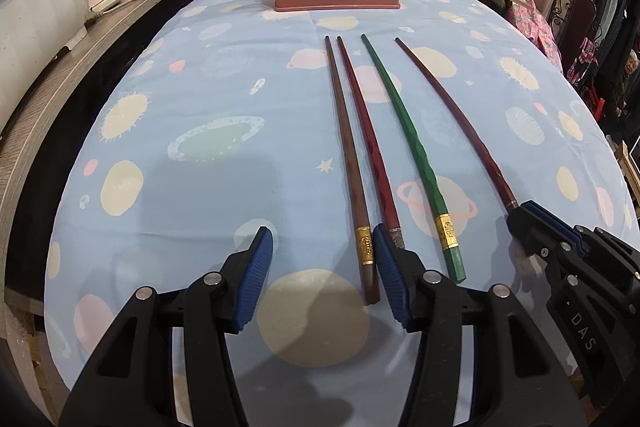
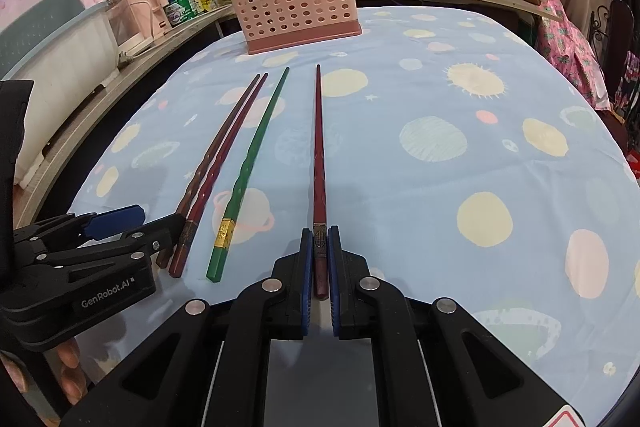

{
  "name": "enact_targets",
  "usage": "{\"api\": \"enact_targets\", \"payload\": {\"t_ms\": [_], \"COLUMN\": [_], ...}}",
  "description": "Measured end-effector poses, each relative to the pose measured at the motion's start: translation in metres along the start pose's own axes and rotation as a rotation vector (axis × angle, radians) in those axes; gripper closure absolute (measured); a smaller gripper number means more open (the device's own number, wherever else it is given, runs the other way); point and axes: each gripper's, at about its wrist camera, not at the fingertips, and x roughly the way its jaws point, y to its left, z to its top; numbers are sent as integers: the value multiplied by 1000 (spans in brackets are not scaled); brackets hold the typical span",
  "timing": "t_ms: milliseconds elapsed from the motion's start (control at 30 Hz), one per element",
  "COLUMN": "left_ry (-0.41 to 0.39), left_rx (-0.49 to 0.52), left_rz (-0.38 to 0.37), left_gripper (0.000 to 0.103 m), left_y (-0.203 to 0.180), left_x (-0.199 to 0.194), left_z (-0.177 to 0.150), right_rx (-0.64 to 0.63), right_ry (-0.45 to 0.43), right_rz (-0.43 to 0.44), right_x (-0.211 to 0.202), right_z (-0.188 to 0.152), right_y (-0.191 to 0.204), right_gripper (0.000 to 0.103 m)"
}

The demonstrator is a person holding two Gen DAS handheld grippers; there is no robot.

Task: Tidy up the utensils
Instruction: 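Grasp a dark red chopstick with the right gripper while the left grasps a brown chopstick, then lift both chopsticks and carry them up to the pink holder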

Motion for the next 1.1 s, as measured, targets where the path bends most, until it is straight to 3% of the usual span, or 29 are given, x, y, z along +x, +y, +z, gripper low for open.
{"api": "enact_targets", "payload": {"t_ms": [67, 367, 733, 1100], "left_ry": [-1, 12, 10, -65], "left_rx": [-2, -20, -57, -99], "left_rz": [1, -9, -26, -52], "left_gripper": [58, 95, 96, 96], "left_y": [1, 8, 21, 36], "left_x": [0, -1, -9, -41], "left_z": [0, 3, 9, 32], "right_rx": [0, 3, 35, 52], "right_ry": [0, 2, -25, -127], "right_rz": [0, 1, 12, 23], "right_x": [0, -1, -16, -48], "right_z": [0, 0, 10, 45], "right_y": [0, -1, -11, -14], "right_gripper": [96, 96, 96, 96]}}
